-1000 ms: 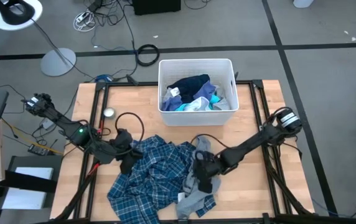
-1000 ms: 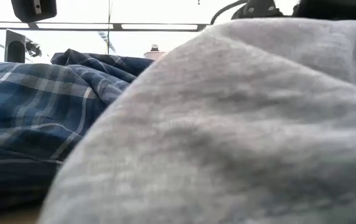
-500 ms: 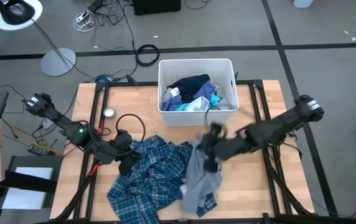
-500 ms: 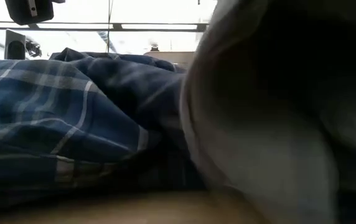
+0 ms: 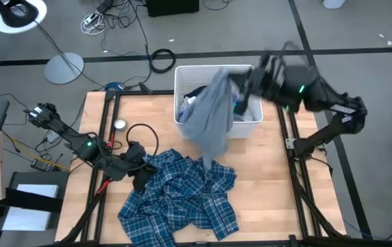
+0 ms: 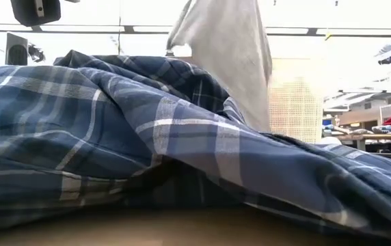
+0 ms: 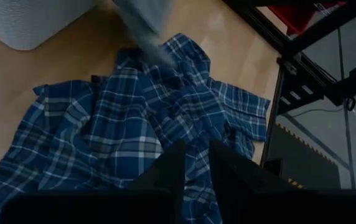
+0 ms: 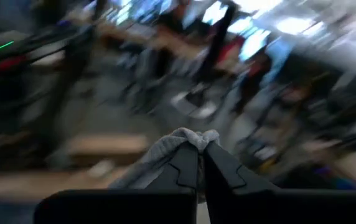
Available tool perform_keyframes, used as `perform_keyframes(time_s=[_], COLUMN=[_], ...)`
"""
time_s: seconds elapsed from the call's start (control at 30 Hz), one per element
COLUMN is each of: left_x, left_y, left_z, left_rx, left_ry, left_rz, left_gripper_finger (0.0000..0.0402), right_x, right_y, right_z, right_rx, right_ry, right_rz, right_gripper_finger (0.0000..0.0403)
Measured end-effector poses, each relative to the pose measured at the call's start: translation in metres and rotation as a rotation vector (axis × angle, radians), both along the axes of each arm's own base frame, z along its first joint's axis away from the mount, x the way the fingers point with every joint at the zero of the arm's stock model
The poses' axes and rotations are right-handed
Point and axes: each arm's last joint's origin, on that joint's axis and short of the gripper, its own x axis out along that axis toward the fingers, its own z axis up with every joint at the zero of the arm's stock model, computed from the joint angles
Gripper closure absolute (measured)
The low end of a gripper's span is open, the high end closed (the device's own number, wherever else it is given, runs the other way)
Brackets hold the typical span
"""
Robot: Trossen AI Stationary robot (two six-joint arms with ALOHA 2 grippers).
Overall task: Sort clothes
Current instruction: Put the gray shirt into the white laundry bin
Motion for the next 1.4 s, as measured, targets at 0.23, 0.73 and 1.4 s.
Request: perform_keyframes(time_s=[0.23, 0.73, 1.4], left_x=[0.001, 0.002, 0.008], left_y=[0.001, 0.003, 0.000], left_z=[0.002, 0.003, 0.000], left_rx=[0.008, 0.010, 0.031], left_ry=[-0.033, -0.072, -0.086], left_rz=[0.049, 0.137, 0.169], left_gripper_finger=[0.0326, 0.0326, 0.0326], right_x=[-0.026, -0.058, -0.027], right_y=[-0.064, -0.131, -0.150], right_z=[0.051, 0.088, 0.019], right_rx=[-0.185, -0.366, 0.367], right_ry=[-0.291, -0.790, 0.098], right_rz=[-0.177, -0.085, -0.060], right_gripper_finger=[0.0397, 0.0397, 0.0397])
